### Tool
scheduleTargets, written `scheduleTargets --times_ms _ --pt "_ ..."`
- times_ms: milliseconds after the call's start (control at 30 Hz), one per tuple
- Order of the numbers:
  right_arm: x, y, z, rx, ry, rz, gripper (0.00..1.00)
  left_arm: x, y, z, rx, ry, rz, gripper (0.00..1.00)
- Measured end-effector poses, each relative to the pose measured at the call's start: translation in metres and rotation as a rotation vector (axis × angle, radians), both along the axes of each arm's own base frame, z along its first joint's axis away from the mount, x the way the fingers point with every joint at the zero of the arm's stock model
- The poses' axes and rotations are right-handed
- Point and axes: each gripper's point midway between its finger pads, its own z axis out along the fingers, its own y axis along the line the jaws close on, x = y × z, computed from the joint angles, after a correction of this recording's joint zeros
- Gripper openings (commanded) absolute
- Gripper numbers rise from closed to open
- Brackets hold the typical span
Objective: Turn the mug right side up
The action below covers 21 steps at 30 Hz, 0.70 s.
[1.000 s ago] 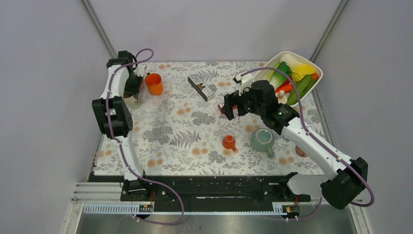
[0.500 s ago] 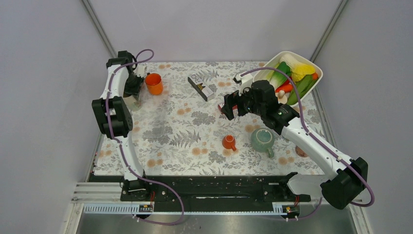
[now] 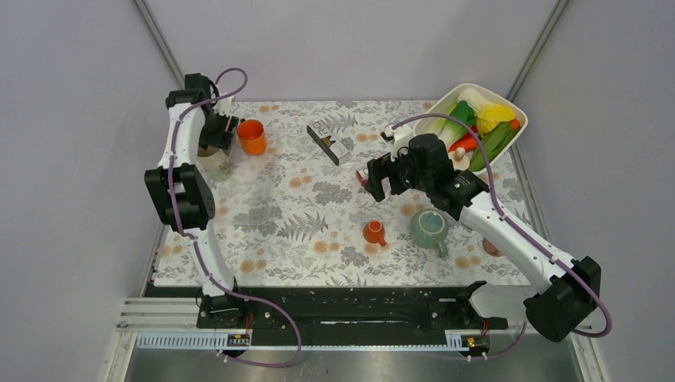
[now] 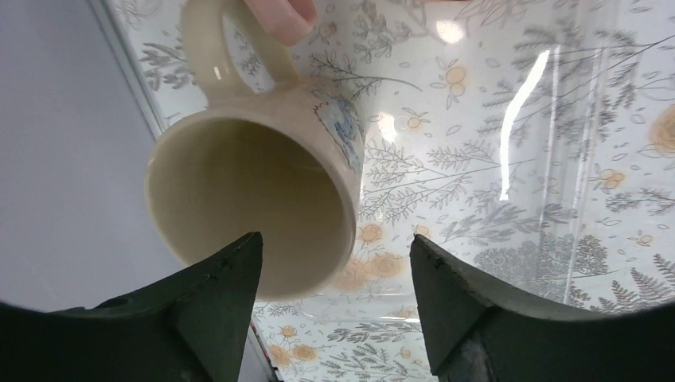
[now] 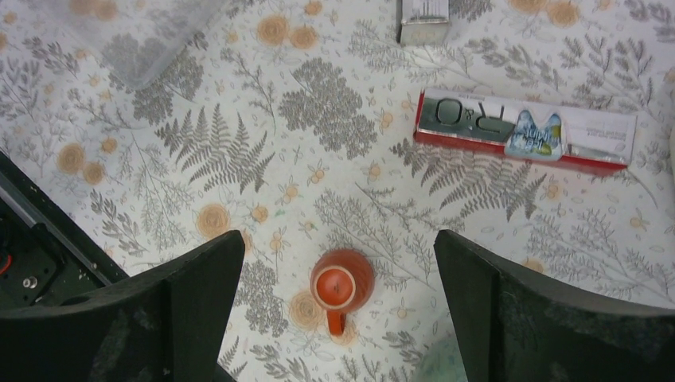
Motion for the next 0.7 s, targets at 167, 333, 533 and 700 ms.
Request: scheduleTargets --times_ms 167,333,533,700 --pt "-0.010 -0.016 -0.034 -0.080 0.101 -0.052 1.00 -0.010 -0.010 0.051 -0.024 -0.126 -0.022 0.77" --pt "-0.021 -0.050 -0.075 -0.245 0.218 -0.164 1.00 -0.032 -0.028 0.090 -0.076 -0.227 -0.067 0.79" --pt "-0.032 -0.082 -0.093 -0.377 0.279 -0.247 0.99 -0.066 -0.049 0.089 -0.154 -0.220 -0.121 0.79" --pt "-0.053 -0.047 -0.106 -0.312 0.333 -0.099 0.97 -0.086 -0.065 0.081 -0.209 -0.199 -0.156 0.79"
